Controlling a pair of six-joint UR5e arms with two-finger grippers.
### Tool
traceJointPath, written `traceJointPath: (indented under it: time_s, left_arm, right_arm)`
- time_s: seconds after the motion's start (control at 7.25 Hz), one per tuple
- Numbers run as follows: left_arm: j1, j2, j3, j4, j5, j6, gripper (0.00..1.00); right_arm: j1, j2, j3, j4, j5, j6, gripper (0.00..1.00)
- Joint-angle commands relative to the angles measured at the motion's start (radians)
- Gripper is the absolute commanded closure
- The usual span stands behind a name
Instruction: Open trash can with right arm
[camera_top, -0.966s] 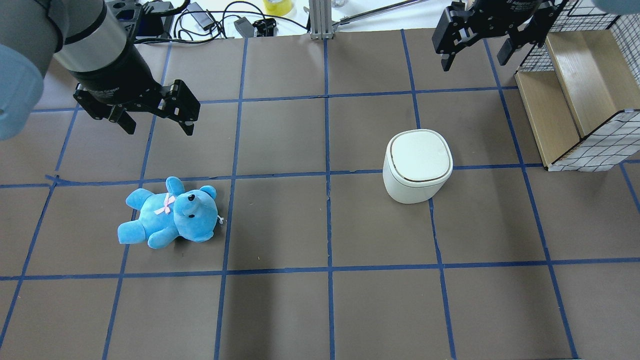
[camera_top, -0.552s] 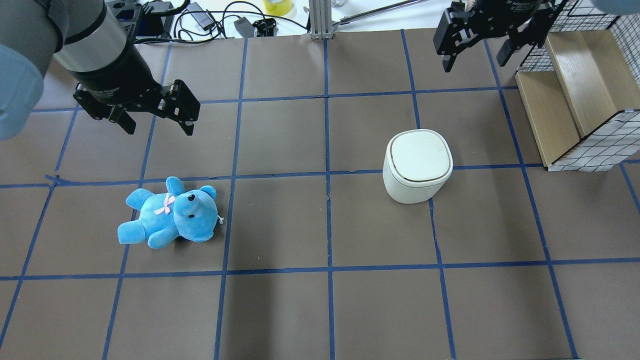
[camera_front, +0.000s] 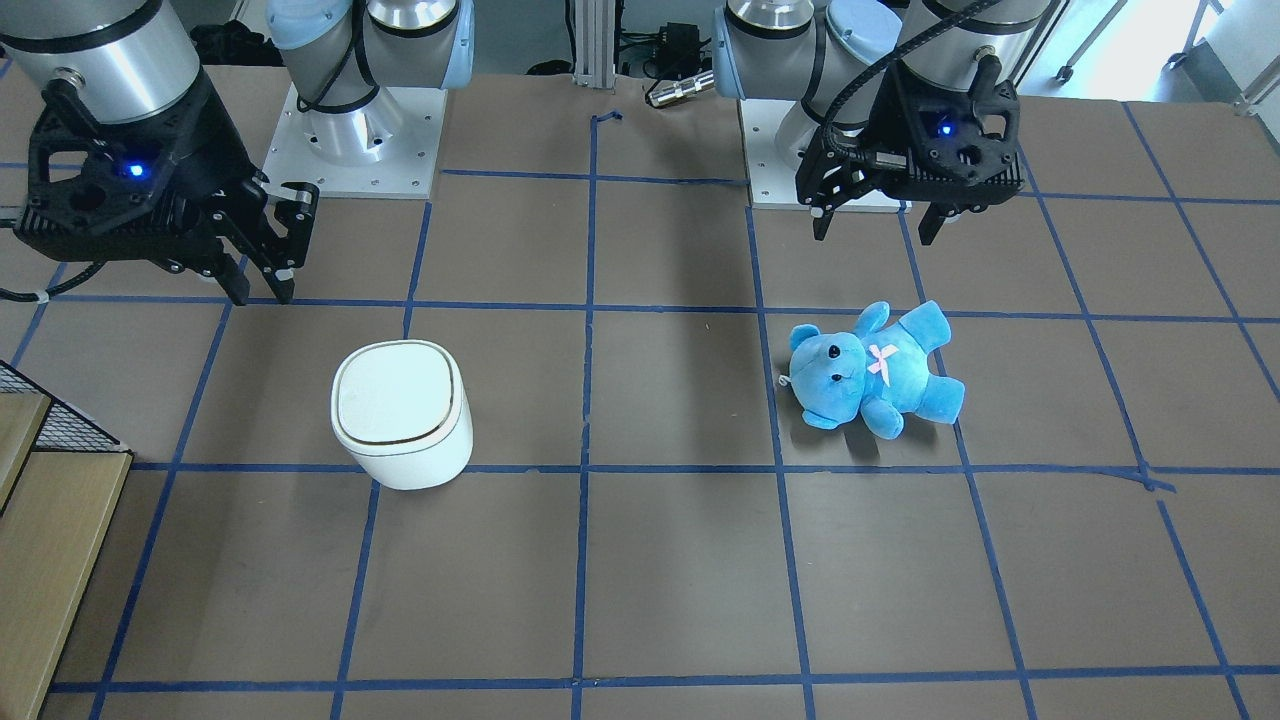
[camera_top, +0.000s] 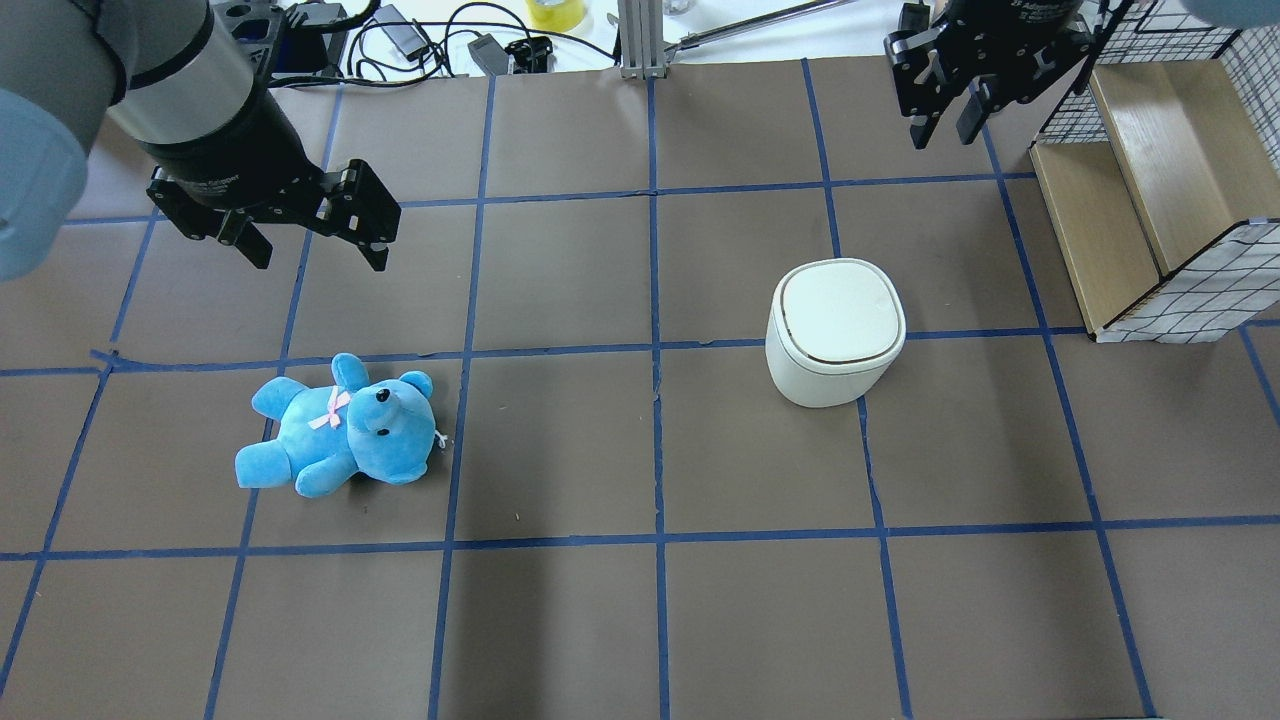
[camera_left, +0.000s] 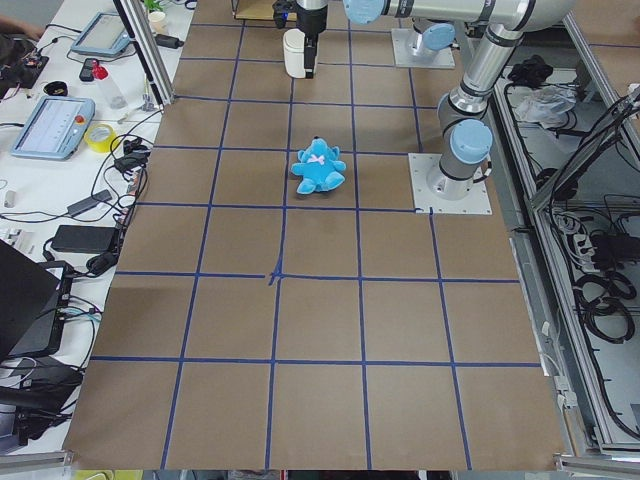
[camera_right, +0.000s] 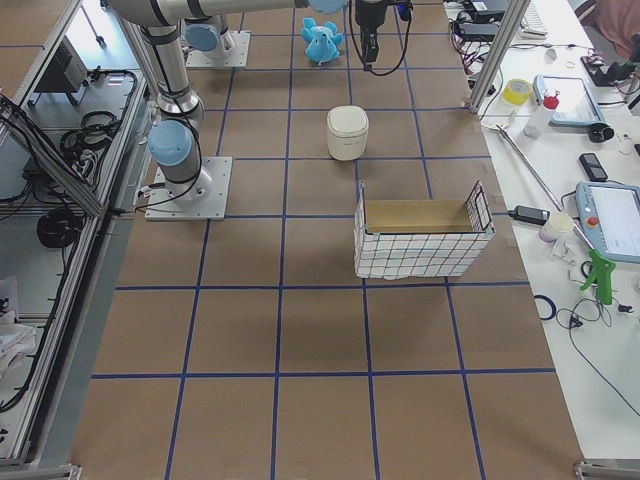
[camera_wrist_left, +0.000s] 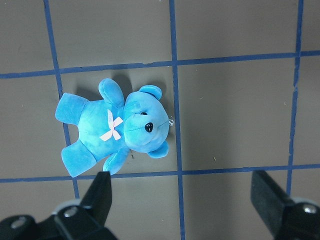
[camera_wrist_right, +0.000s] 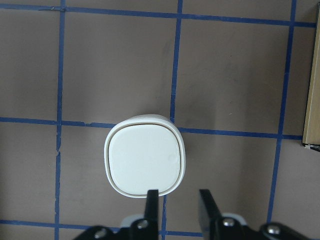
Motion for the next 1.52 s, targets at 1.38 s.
traceJointPath:
  time_s: [1.38]
  left_arm:
    - [0.0, 0.0, 0.0, 0.0, 0.0, -0.001, 0.0]
  right_arm:
    - [0.003, 0.107, 0.377, -0.363, 0.004, 0.107, 1.0]
